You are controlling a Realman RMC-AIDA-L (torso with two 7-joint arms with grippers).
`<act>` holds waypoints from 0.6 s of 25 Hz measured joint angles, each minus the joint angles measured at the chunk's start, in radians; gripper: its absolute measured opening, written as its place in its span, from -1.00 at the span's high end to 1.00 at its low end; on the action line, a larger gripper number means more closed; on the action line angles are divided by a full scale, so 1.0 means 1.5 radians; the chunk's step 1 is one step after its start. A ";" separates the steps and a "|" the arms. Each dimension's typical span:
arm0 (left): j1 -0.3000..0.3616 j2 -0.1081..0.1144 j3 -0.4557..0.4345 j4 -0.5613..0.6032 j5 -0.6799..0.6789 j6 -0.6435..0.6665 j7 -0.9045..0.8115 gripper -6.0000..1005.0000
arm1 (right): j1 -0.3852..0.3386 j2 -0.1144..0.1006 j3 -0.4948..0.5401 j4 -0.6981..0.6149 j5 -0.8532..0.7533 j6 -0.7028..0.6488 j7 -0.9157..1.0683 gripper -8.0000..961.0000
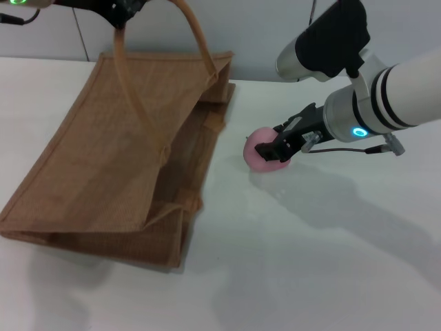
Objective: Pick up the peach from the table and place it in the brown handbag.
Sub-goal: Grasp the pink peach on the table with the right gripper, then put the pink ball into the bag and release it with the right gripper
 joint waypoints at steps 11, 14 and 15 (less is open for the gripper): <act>-0.008 -0.001 0.016 0.018 -0.001 0.001 -0.005 0.78 | -0.011 0.000 0.007 -0.059 0.003 -0.008 0.000 0.17; -0.019 -0.001 0.028 0.027 -0.001 0.002 -0.013 0.78 | -0.017 0.000 0.001 -0.087 0.028 -0.020 -0.008 0.20; -0.023 -0.001 0.029 0.027 -0.001 0.002 -0.014 0.78 | -0.017 0.000 0.000 -0.088 0.048 -0.026 -0.018 0.21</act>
